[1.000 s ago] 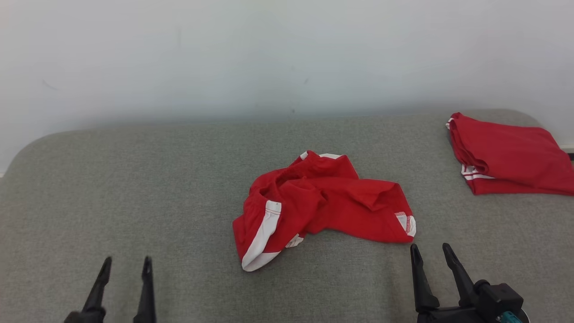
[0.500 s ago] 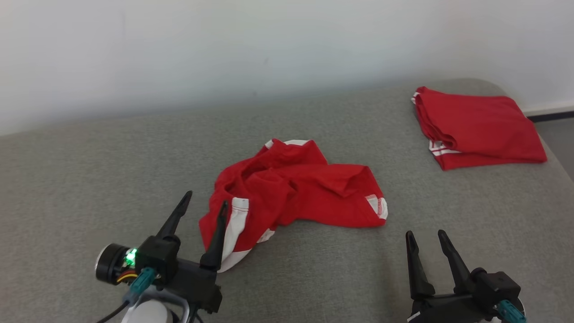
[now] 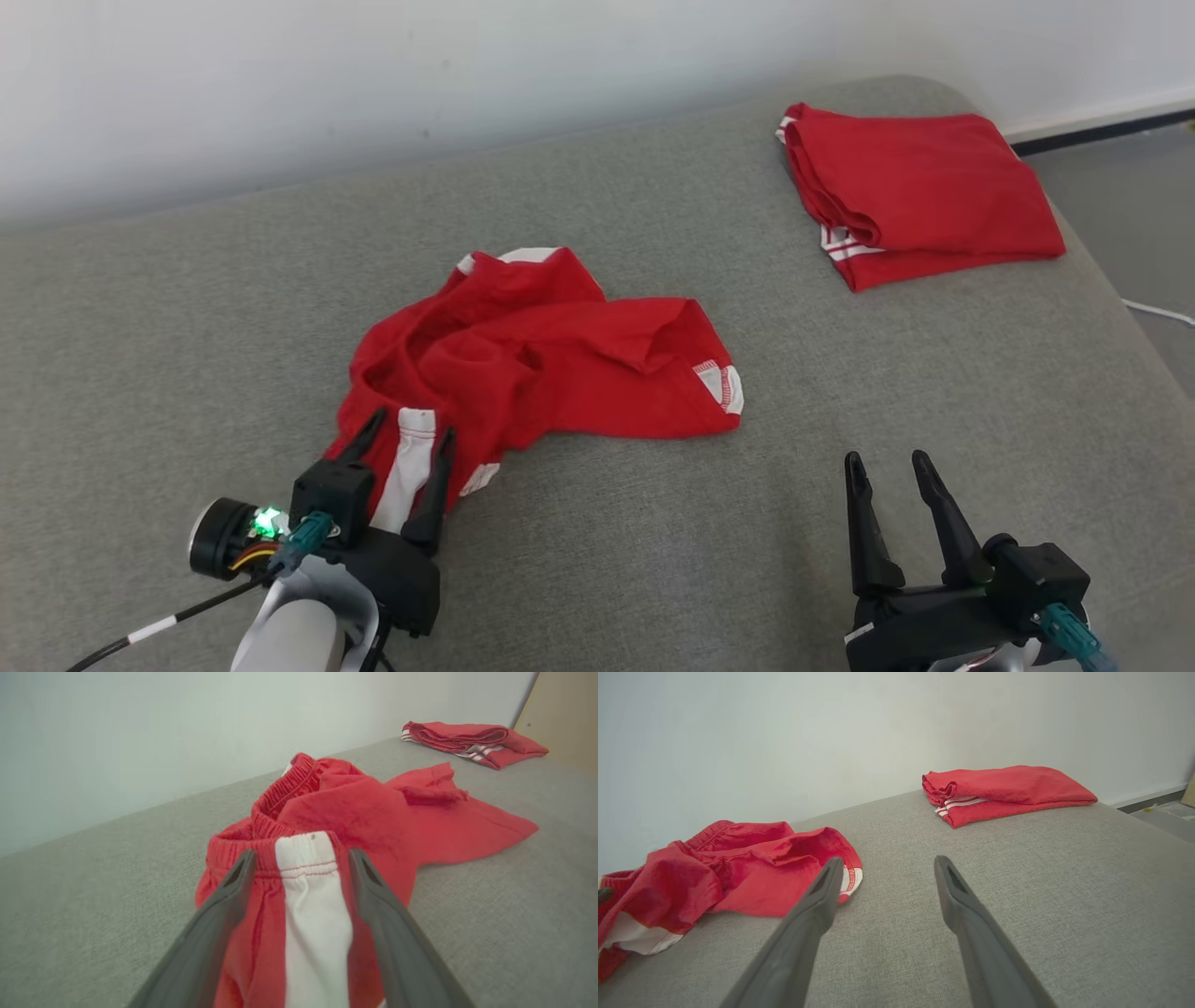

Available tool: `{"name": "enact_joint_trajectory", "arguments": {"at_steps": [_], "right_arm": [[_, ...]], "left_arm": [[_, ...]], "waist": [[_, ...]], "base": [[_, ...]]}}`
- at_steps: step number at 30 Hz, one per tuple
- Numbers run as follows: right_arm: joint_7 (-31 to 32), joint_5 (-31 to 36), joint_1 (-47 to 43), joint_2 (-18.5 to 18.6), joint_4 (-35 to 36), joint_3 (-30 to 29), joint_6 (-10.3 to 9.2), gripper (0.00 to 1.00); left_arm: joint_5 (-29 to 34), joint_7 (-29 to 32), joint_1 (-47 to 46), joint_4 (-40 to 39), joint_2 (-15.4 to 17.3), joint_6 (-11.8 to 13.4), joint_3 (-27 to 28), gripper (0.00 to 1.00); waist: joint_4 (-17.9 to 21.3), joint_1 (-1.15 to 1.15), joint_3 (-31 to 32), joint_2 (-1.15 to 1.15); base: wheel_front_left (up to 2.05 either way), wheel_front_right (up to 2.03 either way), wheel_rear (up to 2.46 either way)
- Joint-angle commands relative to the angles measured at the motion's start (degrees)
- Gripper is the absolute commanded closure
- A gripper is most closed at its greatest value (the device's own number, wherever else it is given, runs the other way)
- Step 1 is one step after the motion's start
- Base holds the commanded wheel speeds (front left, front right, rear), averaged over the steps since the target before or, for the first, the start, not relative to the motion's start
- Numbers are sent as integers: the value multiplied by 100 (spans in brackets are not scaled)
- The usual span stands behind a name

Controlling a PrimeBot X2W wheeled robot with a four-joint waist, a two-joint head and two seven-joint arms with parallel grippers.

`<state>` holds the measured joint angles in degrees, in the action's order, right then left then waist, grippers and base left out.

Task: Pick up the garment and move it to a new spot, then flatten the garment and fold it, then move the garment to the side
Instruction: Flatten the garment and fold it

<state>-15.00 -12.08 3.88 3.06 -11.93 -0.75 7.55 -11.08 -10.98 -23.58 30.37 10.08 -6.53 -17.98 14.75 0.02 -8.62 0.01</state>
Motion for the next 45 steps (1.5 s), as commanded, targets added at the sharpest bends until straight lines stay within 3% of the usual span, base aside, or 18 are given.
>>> {"name": "enact_joint_trajectory", "arguments": {"at_steps": [1, 3, 10, 15, 25, 34, 43, 44, 45], "right_arm": [[-24, -36, 39, -28, 21, 19, -16, 0], [-24, -78, 50, -30, 38, 7, -16, 0], [-24, -89, -32, -30, 21, -68, -16, 0], [-24, -5, -102, -29, 20, -146, -16, 0], [-18, 101, -131, -29, -14, -222, -16, 0], [-17, 126, -122, -28, -97, -162, -16, 0], [-17, 167, -133, -8, -134, -221, -16, 0], [-17, 168, -136, -4, -135, -225, -16, 0], [-17, 170, -140, -3, -134, -227, -16, 0]], "left_arm": [[-36, -13, -73, 70, 38, 63, 29, 0], [-40, -32, -117, 157, 53, 91, 40, 99], [-174, -222, -245, -30, -155, 59, -12, 100], [-444, -322, -214, -638, -402, 42, -33, 100], [-761, -308, 800, -1652, -424, 469, 179, 100], [-1169, -403, 1973, -1399, -309, 755, 806, 100], [-1073, -423, 2335, -1024, -414, 636, 1231, 99], [-1032, -423, 2336, -1006, -427, 610, 1271, 59], [-977, -424, 2319, -1019, -438, 620, 1323, 49]], "waist": [[161, -2, -147, -1], [184, -2, -154, -1], [5, -2, 7, -1], [-394, -2, 149, -1], [-1226, -2, 351, -1], [-1279, -2, 393, -1], [-1158, -2, 409, -1], [-1150, -2, 417, -1], [-1144, -2, 426, -1]], "base": [[0, 0, 0], [0, 0, 0], [0, 0, 0], [0, 0, 0], [0, 0, 0], [0, 0, 0], [0, 0, 0], [0, 0, 0], [0, 0, 0]]}}
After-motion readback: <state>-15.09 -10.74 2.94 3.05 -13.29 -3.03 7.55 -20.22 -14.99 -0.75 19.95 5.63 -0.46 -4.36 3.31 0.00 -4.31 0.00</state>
